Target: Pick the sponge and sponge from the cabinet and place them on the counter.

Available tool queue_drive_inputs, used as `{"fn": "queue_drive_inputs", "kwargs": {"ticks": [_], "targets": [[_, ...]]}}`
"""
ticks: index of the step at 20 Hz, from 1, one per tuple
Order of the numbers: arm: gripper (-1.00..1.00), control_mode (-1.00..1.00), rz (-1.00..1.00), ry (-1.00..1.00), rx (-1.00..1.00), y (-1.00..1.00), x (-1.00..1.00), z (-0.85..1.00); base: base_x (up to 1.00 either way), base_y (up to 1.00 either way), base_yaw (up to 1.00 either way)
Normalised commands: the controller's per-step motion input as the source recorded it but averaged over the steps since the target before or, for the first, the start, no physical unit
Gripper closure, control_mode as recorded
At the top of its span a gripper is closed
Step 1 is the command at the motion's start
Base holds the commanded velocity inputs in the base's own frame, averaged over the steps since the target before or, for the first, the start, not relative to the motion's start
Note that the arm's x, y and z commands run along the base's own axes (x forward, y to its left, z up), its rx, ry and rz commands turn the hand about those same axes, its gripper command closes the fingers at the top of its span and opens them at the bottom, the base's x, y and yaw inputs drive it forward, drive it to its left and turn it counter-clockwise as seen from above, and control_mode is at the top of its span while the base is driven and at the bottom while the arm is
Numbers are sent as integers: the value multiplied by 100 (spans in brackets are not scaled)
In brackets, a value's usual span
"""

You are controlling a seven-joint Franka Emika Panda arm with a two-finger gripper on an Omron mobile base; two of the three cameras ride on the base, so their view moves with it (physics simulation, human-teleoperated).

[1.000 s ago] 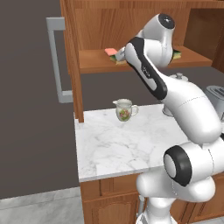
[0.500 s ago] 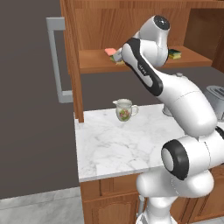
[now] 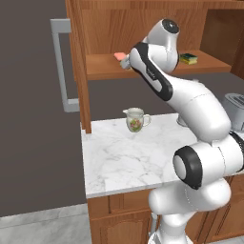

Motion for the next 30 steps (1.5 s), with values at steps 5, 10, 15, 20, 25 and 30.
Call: {"fn": "queue_drive_inputs", "kwargs": {"ticks": [5, 10, 15, 20, 25, 30], "targets": [[-100, -100, 0, 5, 0, 6, 28, -11, 0, 0, 0], [-100, -100, 0, 3, 0, 7, 31, -6, 0, 0, 0], [-100, -100, 0, 0, 0, 6, 30, 0, 0, 0, 0], [-100, -100, 0, 0, 0, 2, 27, -3, 0, 0, 0], [-100, -100, 0, 3, 0, 0, 28, -17, 0, 0, 0], [-100, -100, 0, 4, 0, 1, 40, -30, 0, 0, 0]]}}
